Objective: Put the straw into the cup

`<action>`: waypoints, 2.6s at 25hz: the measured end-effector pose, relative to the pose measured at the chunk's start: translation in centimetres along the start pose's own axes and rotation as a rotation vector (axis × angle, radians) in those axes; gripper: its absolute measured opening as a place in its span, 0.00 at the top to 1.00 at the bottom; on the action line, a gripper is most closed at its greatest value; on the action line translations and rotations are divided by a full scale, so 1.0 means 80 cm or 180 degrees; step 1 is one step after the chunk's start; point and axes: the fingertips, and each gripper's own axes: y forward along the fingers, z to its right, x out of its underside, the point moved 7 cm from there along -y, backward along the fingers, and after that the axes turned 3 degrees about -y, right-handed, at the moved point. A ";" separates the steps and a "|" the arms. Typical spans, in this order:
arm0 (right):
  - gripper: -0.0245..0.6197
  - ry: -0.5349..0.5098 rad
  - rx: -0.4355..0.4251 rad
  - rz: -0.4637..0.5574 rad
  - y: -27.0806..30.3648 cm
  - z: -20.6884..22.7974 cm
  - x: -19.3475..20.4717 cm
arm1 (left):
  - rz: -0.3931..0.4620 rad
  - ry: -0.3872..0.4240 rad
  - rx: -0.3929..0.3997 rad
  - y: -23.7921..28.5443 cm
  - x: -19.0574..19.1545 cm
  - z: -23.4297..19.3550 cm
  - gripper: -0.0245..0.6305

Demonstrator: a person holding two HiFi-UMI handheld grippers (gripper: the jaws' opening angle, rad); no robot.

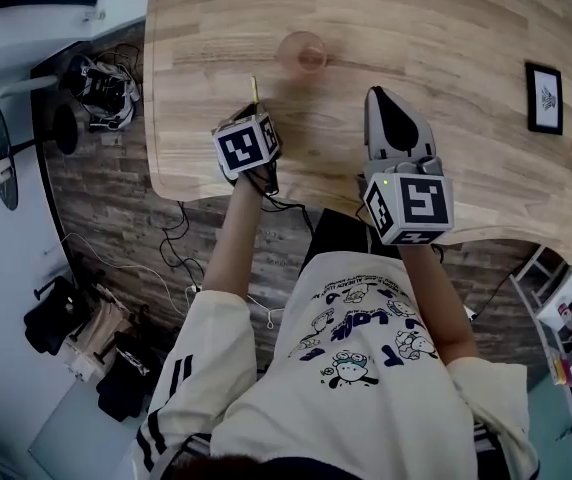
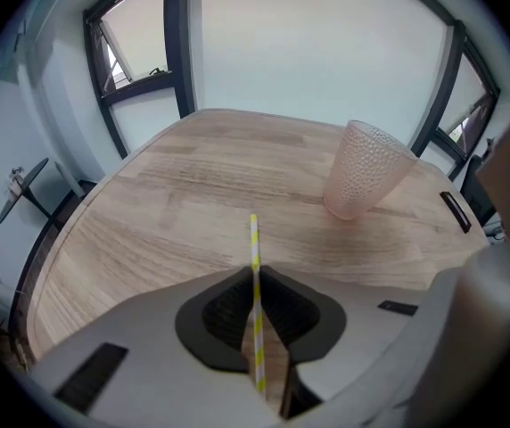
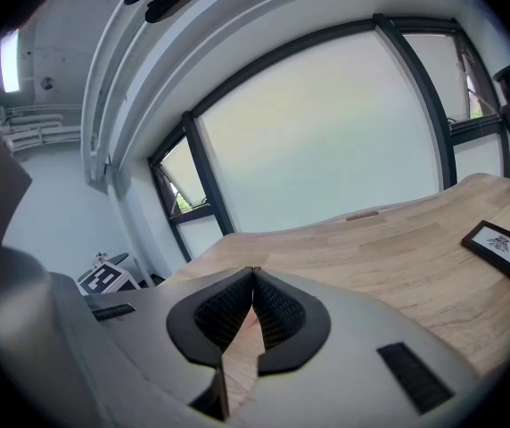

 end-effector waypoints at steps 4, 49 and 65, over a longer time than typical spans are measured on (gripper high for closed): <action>0.97 -0.0003 -0.0009 -0.0025 0.000 0.000 0.002 | 0.0051 0.0004 0.0094 0.001 0.001 -0.001 0.88; 0.97 -0.0039 -0.0045 0.0120 -0.032 -0.006 -0.010 | 0.3413 0.0200 0.1751 -0.189 -0.180 0.109 0.88; 0.97 -0.0026 -0.0040 0.0049 -0.023 -0.004 0.001 | 0.3618 0.0234 0.1833 -0.134 -0.146 0.131 0.88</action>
